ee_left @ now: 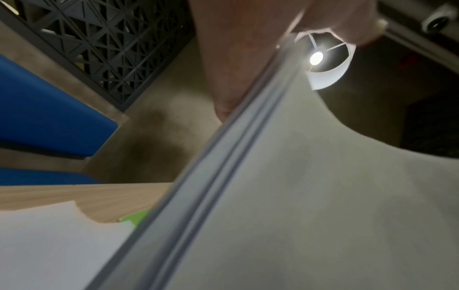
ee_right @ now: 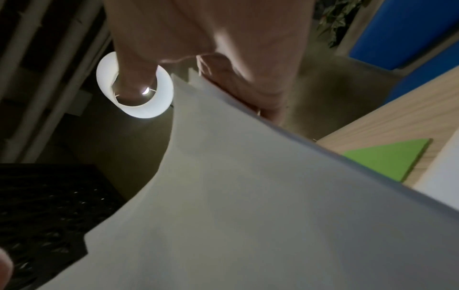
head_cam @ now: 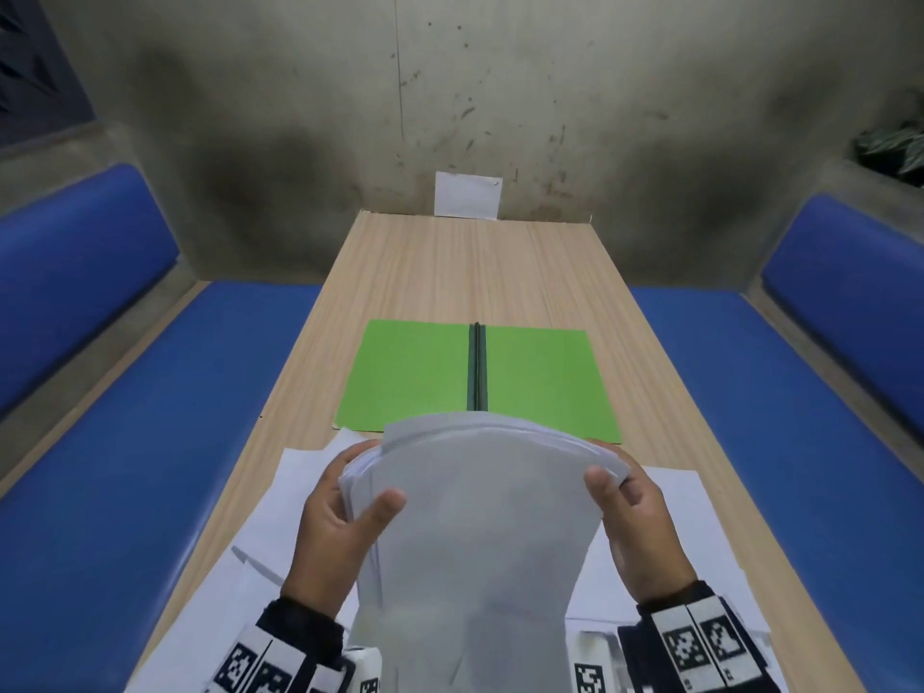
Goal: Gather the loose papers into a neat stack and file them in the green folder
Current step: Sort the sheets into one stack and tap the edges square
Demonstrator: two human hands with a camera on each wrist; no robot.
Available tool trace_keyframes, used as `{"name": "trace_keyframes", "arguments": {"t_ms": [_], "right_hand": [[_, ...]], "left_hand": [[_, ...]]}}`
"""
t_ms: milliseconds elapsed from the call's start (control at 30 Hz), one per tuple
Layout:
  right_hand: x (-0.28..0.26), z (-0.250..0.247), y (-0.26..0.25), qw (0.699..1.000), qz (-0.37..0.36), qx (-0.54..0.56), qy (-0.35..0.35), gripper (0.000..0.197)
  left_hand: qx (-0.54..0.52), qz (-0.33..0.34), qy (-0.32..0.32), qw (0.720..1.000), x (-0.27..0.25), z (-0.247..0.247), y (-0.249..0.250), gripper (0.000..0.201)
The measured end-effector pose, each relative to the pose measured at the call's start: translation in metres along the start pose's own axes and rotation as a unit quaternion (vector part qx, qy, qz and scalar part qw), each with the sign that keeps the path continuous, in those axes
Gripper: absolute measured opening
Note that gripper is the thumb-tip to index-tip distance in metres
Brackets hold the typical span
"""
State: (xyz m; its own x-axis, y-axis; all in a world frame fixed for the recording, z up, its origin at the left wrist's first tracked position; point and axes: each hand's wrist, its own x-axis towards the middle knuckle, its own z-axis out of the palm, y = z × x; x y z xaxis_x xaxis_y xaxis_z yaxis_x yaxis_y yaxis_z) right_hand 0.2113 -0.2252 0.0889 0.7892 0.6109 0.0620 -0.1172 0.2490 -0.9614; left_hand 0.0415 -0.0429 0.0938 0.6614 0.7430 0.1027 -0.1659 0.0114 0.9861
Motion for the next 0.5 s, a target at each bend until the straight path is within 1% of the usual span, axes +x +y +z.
{"name": "trace_keyframes", "arguments": {"t_ms": [67,100,133,167,200,233,267,333,400,467,500], "right_hand": [[0.001,0.003,-0.004,1.000,-0.005,-0.012,0.015,0.071],[0.002,0.006,-0.006,1.000,-0.007,-0.016,0.021,0.073],[0.003,0.009,-0.007,0.999,-0.011,-0.020,0.032,0.069],[0.004,0.013,-0.007,0.998,-0.013,-0.026,0.050,0.061],[0.005,0.014,-0.005,0.997,-0.014,-0.026,0.066,0.046],[0.005,0.016,-0.004,0.996,-0.015,-0.031,0.078,0.029],[0.006,0.017,-0.003,0.995,-0.018,-0.045,0.086,0.022],[0.006,0.018,0.001,0.992,-0.022,-0.079,0.091,0.025],[0.006,0.019,0.000,0.992,-0.024,-0.086,0.089,0.023],[0.005,0.016,-0.001,0.994,-0.014,-0.070,0.077,0.017],[0.004,0.014,-0.001,0.996,-0.008,-0.065,0.065,0.019]], "left_hand": [[0.004,0.035,0.031,0.999,0.002,0.004,0.005,0.080],[0.008,0.045,0.051,0.998,0.003,0.006,0.007,0.074],[0.007,0.052,0.073,0.996,0.005,0.009,0.009,0.063],[0.004,0.055,0.091,0.994,0.007,0.011,0.010,0.047],[0.007,0.052,0.107,0.993,0.008,0.015,0.012,0.029],[0.020,0.048,0.124,0.991,0.009,0.019,0.014,0.018],[0.032,0.045,0.138,0.989,0.010,0.022,0.014,0.017],[0.053,0.043,0.161,0.985,0.012,0.025,0.010,0.021],[0.067,0.039,0.180,0.981,0.014,0.023,0.008,0.022],[0.056,0.035,0.196,0.978,0.017,0.018,0.004,0.021],[0.038,0.038,0.200,0.978,0.018,0.014,0.002,0.017]]}}
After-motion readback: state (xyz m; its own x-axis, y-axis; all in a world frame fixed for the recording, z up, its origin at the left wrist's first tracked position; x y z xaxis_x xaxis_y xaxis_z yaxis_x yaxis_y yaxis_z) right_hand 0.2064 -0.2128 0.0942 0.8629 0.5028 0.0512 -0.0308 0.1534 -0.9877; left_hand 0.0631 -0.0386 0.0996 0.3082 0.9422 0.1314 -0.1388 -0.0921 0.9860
